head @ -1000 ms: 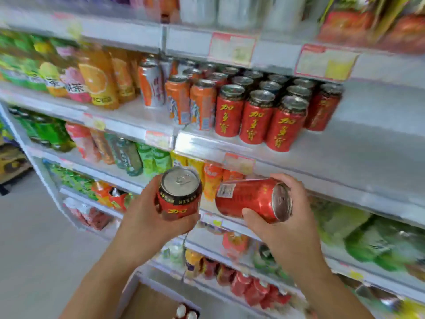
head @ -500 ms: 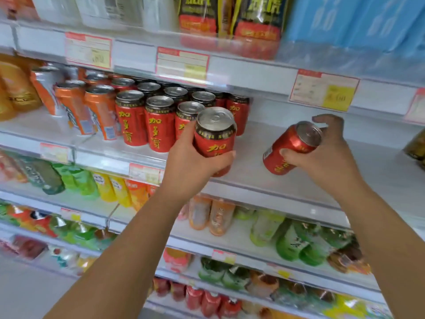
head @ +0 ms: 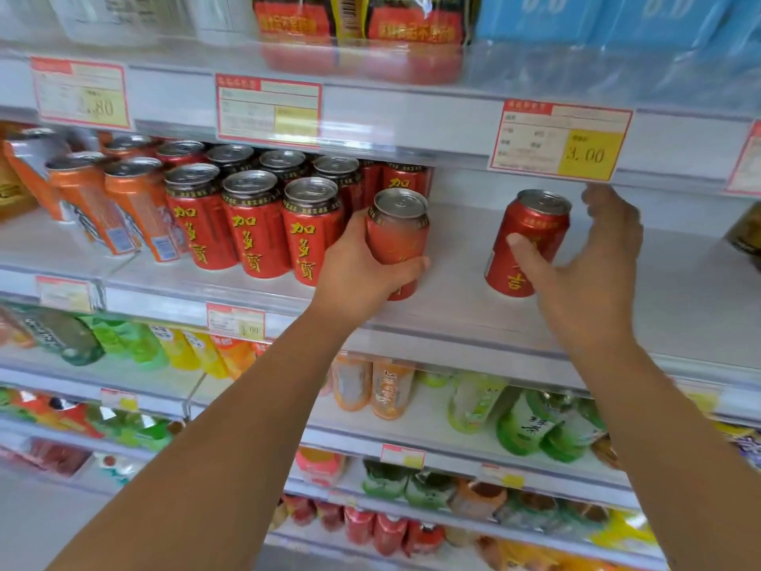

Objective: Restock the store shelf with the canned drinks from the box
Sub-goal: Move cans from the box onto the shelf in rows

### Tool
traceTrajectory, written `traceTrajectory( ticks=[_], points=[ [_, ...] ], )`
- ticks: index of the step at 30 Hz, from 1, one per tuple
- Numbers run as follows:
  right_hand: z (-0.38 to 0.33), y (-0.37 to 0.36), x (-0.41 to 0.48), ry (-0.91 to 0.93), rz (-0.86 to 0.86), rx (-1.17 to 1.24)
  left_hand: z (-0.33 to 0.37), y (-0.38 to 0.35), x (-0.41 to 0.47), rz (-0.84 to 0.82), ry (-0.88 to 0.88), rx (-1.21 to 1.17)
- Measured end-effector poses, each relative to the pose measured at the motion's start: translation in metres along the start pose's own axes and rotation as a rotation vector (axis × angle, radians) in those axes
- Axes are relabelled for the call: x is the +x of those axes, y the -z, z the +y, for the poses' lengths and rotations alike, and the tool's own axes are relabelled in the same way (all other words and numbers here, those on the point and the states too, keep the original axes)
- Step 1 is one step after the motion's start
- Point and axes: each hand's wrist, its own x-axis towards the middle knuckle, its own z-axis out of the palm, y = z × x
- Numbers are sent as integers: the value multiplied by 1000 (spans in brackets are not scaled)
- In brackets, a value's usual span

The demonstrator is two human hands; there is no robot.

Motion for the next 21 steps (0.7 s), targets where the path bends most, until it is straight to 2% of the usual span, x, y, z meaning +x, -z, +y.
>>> traceTrajectory(
  ticks=[1,3,8,10,13,16,21],
  points=[
    [-6,-3,-14,80,93,90,-1,1,1,-16,-1,15],
    [-20,-12,-38,124,83,276,-1,4,2,-64,-2,40],
    [-38,-44,-44,-30,-375,320,-5,29,-19,-153,-78,142],
    [-43,-56,-34,-81,-515,317,-18,46,-36,-103,-120,161],
    [-53,-70,-18,-99,-656,312,-43,72,-49,41,-260,354],
    [-52,-86,-6,-128,-651,339,-71,84,-45,145,-364,413],
    [-50,-113,7,-151,-495,271,-92,80,-42,153,-394,403]
  ],
)
